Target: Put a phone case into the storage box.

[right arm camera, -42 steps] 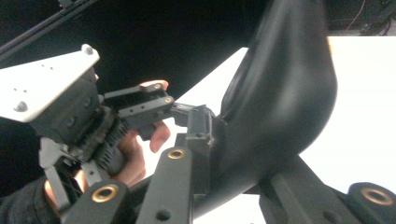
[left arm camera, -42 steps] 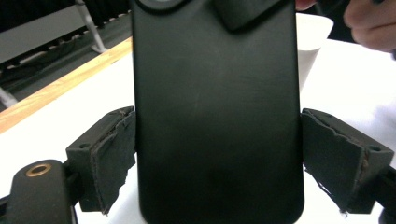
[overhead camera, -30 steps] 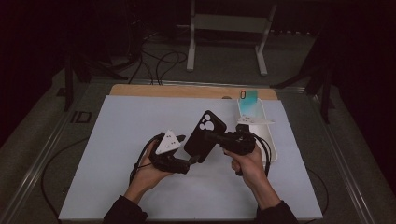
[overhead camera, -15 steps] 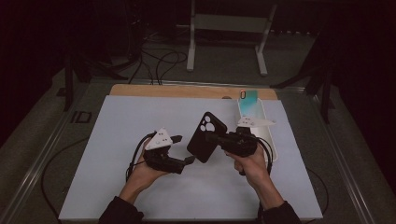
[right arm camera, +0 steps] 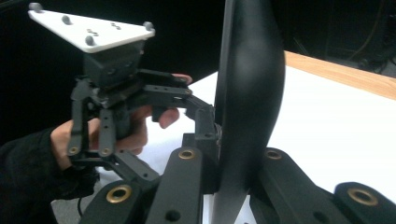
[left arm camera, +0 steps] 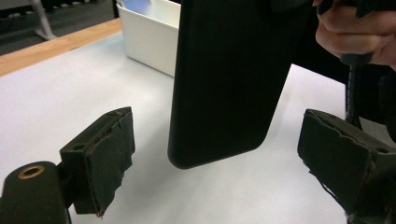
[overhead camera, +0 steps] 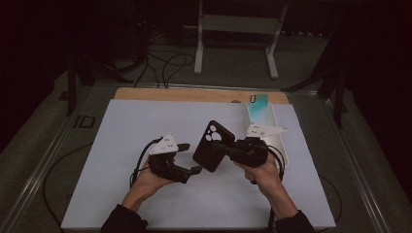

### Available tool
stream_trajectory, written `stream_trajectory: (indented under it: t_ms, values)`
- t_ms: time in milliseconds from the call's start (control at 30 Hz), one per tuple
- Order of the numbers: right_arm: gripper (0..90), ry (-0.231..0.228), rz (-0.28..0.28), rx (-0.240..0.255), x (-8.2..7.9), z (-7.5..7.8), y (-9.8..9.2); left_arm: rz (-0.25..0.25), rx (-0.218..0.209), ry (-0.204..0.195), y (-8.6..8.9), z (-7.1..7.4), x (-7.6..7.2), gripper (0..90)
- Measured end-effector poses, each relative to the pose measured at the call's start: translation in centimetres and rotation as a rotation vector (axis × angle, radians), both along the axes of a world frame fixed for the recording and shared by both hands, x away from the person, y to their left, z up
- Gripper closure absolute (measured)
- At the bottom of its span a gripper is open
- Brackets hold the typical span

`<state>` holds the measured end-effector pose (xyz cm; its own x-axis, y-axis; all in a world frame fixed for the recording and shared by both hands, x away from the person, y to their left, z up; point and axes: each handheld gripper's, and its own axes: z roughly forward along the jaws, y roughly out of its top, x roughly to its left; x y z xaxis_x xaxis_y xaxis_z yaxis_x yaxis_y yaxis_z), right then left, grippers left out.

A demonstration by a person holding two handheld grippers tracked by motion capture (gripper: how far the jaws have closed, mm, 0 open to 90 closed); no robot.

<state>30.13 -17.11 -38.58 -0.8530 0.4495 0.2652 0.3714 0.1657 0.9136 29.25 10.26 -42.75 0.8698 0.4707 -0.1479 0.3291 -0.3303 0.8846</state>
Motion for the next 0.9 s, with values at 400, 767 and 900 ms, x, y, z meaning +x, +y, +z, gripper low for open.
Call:
stream_trajectory:
  t_ms: [400,767,900]
  values:
    - [85.2,-0.043,0.134,0.028,-0.89,0.76,0.61,-0.09,-0.009,0.034,-0.66,-0.52,0.02,20.1]
    - [85.2,-0.062,0.163,0.02,-0.76,0.73,0.66,-0.151,-0.018,0.043,-0.71,-0.62,-0.19,42.3]
    - [85.0,-0.063,0.159,0.015,-0.64,0.75,0.36,-0.182,-0.01,0.045,-0.75,-0.86,-0.39,52.8]
